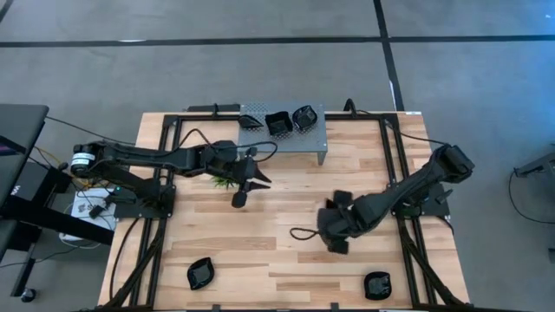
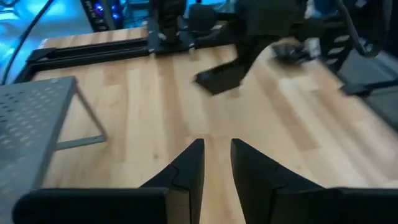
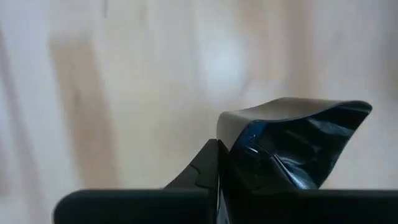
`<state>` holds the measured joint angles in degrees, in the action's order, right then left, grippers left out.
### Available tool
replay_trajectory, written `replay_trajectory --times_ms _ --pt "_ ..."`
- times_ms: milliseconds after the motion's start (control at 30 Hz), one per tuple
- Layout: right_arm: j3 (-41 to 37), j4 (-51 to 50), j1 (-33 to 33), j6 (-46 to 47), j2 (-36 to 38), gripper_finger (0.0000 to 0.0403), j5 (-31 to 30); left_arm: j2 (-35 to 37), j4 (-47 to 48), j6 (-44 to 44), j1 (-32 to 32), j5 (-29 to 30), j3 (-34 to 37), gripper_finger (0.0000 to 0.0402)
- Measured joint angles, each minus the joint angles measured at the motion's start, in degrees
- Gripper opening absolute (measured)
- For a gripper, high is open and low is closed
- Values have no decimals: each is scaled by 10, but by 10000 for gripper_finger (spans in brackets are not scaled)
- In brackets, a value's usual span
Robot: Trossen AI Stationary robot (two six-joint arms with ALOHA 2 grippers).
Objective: Pick & Place Mini shaped plates
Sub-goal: Stack the black distorted square plate on top of the black distorted square plate on the shelf
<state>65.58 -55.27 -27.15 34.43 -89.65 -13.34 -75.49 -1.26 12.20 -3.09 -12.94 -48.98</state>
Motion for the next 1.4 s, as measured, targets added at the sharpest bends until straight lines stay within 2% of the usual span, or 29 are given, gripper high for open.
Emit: replay_trajectory --times_ms 100,167,367,533,700,900,1000,1167,1400 --pt "34 37 19 -109 0 7 -102 29 0 -33 23 -2 0 81" --pt "53 72 40 -195 0 7 -149 56 2 -44 41 -2 0 81" --pt "109 193 141 -498 0 3 -187 133 21 -49 84 -2 -1 81" --pt "161 245 245 -641 0 2 -186 163 60 -65 102 34 -1 81" --pt "174 247 344 -656 -1 2 -112 175 91 -65 113 60 -1 81" --pt "174 261 413 -662 -36 3 -60 175 94 -65 114 75 -1 81" --pt "174 267 430 -661 -56 2 -33 175 94 -65 114 90 -1 81" --pt "174 287 435 -665 -83 2 -32 175 94 -65 114 116 0 81" --pt "174 292 442 -668 -91 14 -40 175 94 -65 114 121 0 81"
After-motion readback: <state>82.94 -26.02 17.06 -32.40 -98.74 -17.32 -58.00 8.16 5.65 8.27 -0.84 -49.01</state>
